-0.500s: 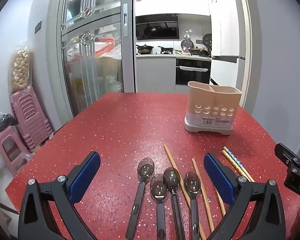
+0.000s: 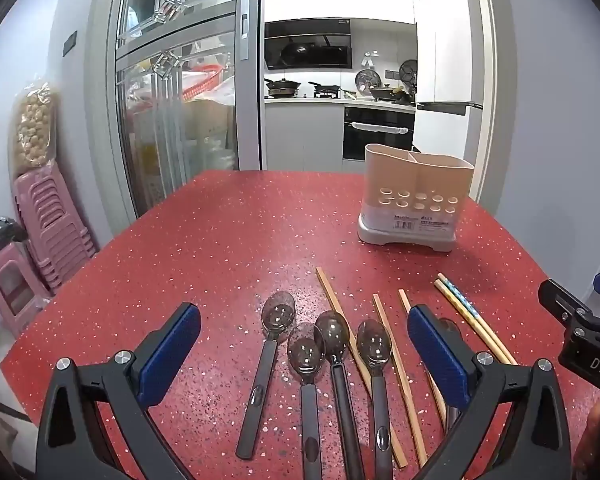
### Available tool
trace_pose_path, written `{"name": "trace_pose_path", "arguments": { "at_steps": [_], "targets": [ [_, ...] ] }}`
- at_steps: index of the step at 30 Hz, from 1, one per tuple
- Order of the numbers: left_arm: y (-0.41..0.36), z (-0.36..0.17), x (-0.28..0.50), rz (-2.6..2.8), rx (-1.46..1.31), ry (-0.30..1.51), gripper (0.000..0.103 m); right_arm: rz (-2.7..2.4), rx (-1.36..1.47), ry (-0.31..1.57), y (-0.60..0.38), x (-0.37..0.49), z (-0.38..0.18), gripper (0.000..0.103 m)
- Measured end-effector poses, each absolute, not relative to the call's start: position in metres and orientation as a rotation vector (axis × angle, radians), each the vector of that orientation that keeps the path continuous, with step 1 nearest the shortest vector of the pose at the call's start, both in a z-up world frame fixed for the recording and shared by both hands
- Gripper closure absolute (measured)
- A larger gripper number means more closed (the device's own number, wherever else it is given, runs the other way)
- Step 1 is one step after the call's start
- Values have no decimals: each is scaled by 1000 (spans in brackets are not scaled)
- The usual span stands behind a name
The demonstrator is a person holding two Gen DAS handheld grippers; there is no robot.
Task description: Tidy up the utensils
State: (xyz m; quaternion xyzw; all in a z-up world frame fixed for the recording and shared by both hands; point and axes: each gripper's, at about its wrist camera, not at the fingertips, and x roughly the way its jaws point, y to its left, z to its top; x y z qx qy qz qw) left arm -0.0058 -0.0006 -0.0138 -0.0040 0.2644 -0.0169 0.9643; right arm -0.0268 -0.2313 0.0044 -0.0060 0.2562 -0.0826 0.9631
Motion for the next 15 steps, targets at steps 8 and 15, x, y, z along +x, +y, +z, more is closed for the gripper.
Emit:
{"name": "trace_pose_path", "arguments": {
  "at_steps": [8, 15],
  "targets": [
    [-4, -15, -7, -32, -3, 531, 0, -167, -16, 524, -230, -27, 7, 0],
    [-7, -16, -7, -35, 7, 529, 0, -166, -16, 527, -228, -26, 7, 0]
  ]
}}
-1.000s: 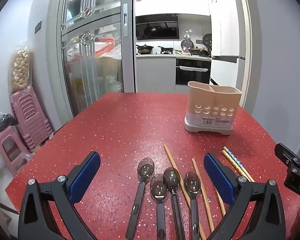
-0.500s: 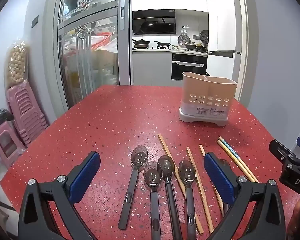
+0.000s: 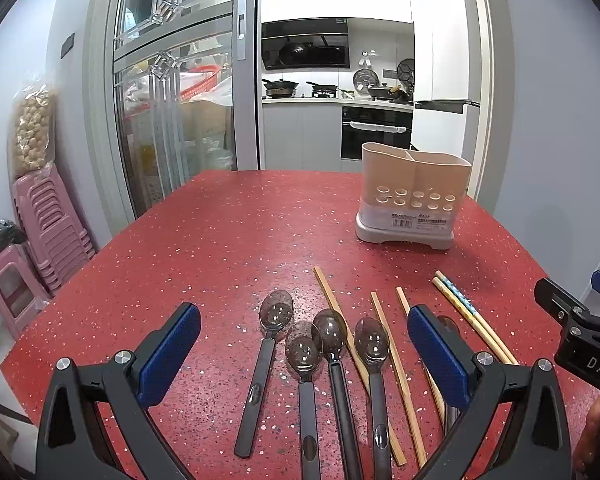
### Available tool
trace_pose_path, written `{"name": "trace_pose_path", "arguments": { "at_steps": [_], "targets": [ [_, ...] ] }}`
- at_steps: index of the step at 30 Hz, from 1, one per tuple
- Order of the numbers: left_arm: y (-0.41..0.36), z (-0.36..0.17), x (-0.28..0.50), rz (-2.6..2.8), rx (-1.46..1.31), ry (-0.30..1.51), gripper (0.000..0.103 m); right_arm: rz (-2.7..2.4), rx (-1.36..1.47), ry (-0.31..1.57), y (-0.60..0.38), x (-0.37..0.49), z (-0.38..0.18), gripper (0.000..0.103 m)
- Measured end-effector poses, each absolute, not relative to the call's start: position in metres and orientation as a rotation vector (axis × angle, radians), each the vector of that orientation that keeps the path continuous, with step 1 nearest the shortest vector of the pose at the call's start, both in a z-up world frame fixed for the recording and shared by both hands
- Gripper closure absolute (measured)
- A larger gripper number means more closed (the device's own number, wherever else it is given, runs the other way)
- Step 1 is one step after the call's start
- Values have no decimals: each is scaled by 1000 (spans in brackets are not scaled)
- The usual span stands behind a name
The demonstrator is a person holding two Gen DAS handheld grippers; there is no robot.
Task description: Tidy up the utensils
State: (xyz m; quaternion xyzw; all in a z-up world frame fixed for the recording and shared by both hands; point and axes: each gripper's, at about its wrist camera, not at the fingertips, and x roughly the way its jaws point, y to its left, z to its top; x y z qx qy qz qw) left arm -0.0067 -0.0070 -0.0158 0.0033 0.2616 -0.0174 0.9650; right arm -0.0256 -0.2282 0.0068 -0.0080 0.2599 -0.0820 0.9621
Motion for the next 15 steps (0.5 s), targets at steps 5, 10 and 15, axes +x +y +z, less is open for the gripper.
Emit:
{"name": "trace_pose_path", "arguments": {
  "at_steps": [5, 10, 15],
  "targets": [
    [-10, -15, -8, -41, 18, 521, 0, -166, -15, 527, -229, -26, 7, 0],
    [-11, -15, -10, -44, 21, 513, 0, -166, -15, 524, -229, -26, 7, 0],
    [-11, -15, -11, -44, 20, 513, 0, -167, -14, 523, -228, -26, 7, 0]
  ]
}}
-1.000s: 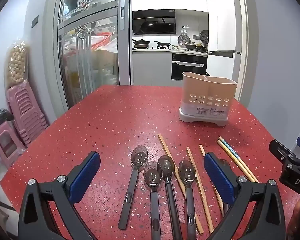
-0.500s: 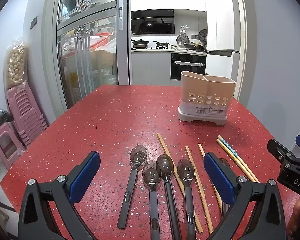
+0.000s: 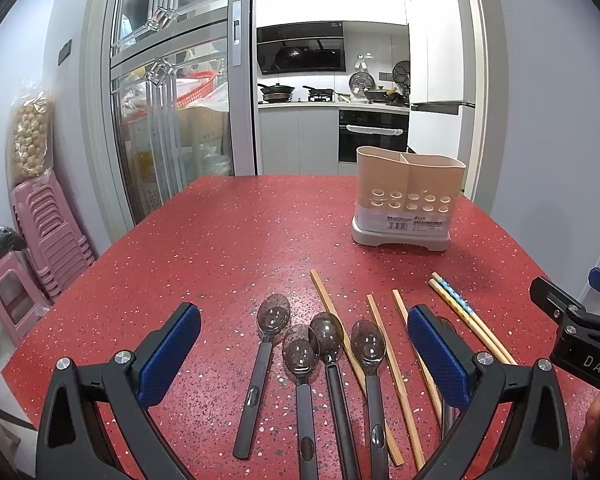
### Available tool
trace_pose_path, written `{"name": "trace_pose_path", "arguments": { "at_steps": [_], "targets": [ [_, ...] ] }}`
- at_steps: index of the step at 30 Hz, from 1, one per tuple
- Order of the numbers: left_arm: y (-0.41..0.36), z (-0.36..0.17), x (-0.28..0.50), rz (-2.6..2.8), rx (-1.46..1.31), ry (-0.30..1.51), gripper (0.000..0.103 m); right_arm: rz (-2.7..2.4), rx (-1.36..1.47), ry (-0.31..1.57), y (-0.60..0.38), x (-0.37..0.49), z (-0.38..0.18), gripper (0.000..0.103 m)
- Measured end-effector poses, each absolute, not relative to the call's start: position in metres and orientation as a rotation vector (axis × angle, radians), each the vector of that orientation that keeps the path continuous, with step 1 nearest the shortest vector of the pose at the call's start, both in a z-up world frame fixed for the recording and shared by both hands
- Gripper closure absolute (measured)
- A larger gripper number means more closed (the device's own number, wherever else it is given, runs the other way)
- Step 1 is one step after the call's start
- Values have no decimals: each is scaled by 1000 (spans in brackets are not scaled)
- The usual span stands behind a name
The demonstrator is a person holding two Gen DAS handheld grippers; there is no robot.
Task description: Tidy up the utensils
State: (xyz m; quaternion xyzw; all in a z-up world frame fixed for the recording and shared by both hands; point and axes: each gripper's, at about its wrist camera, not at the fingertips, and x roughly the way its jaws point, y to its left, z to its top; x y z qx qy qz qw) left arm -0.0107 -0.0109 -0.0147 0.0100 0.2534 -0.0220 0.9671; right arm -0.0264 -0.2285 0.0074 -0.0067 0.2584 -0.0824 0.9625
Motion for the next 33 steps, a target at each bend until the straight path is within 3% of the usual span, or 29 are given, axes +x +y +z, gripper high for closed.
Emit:
{"name": "trace_pose_path", "arguments": {
  "at_steps": [33],
  "targets": [
    [-11, -11, -11, -43, 19, 510, 0, -164, -13, 523, -229, -27, 7, 0]
  ]
}}
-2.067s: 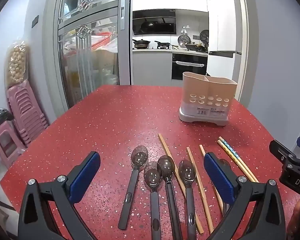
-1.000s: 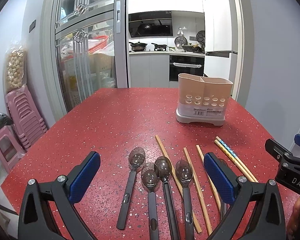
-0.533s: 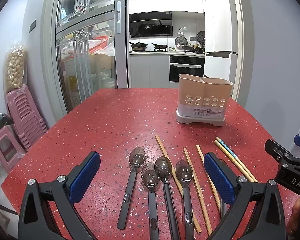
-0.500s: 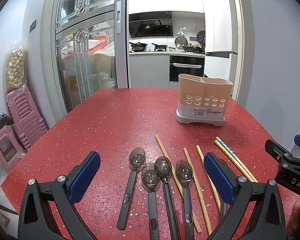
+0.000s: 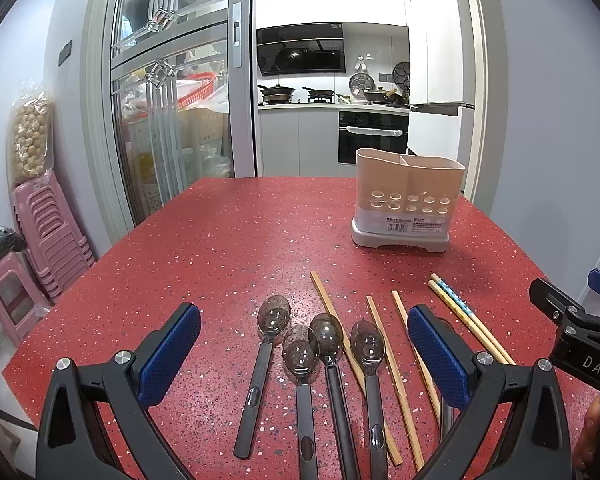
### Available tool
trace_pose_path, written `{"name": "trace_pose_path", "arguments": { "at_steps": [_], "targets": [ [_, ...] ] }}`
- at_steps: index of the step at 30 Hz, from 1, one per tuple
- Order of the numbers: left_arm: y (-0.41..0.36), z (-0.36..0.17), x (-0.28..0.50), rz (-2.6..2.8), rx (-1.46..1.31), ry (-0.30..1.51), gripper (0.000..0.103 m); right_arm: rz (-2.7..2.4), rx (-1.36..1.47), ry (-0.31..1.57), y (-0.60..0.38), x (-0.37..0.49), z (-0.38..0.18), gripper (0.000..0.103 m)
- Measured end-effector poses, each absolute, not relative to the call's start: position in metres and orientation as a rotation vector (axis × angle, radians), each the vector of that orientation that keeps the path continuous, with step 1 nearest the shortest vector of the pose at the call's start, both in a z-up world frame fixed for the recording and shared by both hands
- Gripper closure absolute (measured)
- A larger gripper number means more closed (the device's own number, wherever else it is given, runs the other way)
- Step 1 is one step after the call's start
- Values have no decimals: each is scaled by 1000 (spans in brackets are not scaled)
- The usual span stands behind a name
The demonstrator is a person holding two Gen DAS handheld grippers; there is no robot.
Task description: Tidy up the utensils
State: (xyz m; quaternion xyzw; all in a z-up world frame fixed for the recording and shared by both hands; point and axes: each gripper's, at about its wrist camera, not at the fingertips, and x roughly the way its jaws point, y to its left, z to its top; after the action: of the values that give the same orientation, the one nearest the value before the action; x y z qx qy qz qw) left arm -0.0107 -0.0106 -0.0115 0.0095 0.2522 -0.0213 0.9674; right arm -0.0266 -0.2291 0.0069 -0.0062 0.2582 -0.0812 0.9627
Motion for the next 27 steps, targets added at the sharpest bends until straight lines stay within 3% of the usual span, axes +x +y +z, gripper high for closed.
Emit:
{"name": "trace_pose_path", "arguments": {
  "at_steps": [27],
  "targets": [
    [-11, -12, -11, -43, 20, 509, 0, -162, -10, 522, -228, -26, 7, 0]
  ]
}}
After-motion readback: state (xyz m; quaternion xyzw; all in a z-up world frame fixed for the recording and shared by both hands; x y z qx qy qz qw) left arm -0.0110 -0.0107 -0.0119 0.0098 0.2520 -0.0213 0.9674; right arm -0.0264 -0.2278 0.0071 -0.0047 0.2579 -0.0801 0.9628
